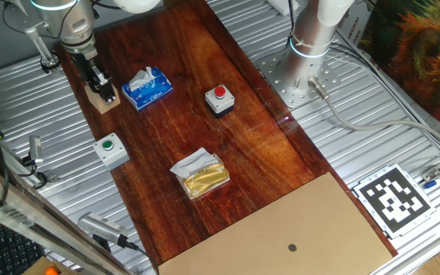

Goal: Grab the block and place it at the designated location

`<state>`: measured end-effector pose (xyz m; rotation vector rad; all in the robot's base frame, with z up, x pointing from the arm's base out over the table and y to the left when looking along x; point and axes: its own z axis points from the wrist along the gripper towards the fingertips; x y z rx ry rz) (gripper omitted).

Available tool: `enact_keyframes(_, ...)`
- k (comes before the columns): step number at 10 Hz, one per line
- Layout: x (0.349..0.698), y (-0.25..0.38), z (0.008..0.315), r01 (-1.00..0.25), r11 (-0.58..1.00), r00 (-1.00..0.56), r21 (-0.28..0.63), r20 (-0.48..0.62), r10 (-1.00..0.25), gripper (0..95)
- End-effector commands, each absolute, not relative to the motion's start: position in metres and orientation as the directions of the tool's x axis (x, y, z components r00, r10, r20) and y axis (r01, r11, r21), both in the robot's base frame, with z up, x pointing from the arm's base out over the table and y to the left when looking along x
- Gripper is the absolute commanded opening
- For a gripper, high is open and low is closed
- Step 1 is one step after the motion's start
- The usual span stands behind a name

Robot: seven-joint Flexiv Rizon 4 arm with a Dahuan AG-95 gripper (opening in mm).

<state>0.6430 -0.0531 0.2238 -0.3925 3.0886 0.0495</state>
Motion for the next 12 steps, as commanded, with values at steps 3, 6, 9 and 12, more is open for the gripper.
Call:
enact_keyframes(3, 0.62, -0.051, 0.227, -0.259, 0.965, -0.966, 0.046, -0.031, -0.258, 19.0)
enact_keyframes(6, 0.609, -0.018, 0.231, -0.225, 0.973, -0.974, 0.042, -0.025, -0.224, 19.0)
enact_keyframes(9, 0.598, 0.065, 0.226, -0.142, 0.989, -0.99, 0.033, -0.013, -0.141, 19.0)
enact_keyframes(12, 0.578, 0.16, 0.215, -0.078, 0.996, -0.997, 0.036, -0.007, -0.077, 19.0)
